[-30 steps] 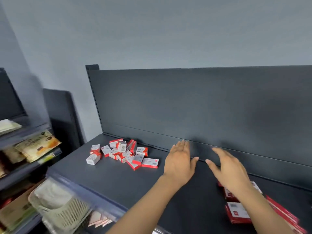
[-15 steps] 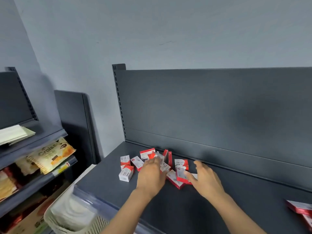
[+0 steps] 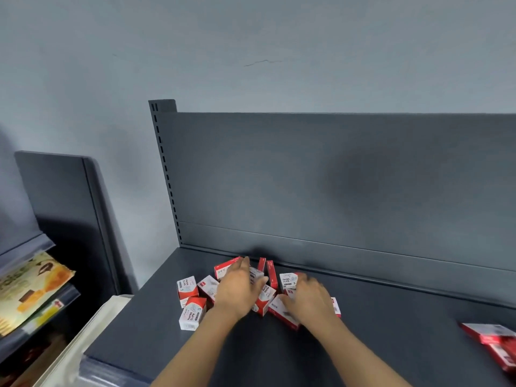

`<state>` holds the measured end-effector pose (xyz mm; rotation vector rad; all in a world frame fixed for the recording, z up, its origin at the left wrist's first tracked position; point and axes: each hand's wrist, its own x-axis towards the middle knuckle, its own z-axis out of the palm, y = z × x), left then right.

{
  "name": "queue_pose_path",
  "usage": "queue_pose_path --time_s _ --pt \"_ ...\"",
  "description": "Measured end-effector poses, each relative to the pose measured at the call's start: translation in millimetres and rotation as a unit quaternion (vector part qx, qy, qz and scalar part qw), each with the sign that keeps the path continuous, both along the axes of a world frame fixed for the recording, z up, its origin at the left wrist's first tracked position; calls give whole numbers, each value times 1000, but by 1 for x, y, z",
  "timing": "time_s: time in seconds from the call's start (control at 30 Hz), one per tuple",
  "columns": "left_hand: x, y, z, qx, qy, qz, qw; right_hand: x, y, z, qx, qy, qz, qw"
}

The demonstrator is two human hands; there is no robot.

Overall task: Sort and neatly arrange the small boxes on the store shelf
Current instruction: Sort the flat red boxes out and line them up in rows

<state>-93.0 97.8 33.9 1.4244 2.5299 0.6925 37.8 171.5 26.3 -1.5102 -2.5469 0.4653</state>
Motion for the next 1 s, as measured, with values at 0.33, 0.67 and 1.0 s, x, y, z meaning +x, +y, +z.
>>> queue_pose_path --time_s 0.33,0.67,1.0 --pt "-3 14 -6 13 -1 31 999 0 -3 -1 -32 9 -12 999" --pt "15 13 17 124 -50 36 990 23 -9 17 13 33 -11 999" --pt "122 60 53 178 -50 -77 980 148 9 50 29 84 -83 993"
